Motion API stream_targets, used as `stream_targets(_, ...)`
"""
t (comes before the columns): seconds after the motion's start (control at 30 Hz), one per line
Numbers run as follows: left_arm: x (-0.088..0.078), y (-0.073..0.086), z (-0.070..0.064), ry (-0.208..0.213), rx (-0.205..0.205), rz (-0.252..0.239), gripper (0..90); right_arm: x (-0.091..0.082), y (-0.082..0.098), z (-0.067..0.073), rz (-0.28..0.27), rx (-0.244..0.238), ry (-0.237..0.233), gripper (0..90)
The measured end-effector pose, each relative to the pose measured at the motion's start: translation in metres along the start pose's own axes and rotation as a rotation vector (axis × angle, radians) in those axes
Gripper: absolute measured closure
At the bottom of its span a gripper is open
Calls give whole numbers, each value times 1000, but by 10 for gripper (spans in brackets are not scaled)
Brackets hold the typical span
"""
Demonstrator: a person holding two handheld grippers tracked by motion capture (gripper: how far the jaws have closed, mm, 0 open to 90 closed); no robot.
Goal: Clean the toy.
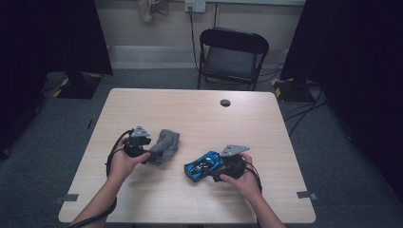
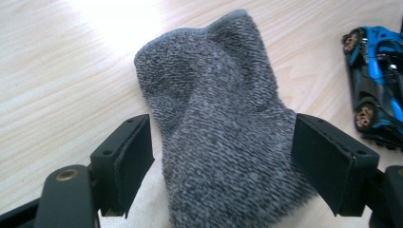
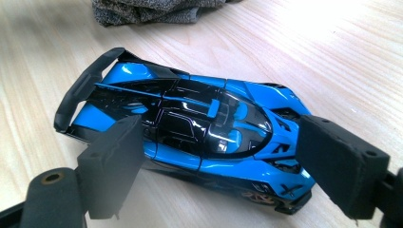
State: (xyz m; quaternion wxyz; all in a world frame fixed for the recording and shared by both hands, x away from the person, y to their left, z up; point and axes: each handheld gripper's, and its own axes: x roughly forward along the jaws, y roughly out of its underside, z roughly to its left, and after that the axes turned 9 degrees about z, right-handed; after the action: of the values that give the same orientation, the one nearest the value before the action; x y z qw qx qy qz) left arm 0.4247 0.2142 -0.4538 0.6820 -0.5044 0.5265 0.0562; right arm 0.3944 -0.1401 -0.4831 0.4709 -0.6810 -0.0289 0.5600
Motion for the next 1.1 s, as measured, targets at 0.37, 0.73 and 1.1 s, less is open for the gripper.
stream_targets(0.37, -11, 9, -5, 27, 11, -14, 164, -16, -2, -7, -4, -17, 18, 142)
stream_targets(0.73, -20, 18, -7, 41, 13, -30, 165, -34, 7, -16, -8, 7, 21, 142)
stream_targets(1.1, -31, 39, -2, 42, -7, -25, 167, -44, 19, -23, 2, 24, 26, 142)
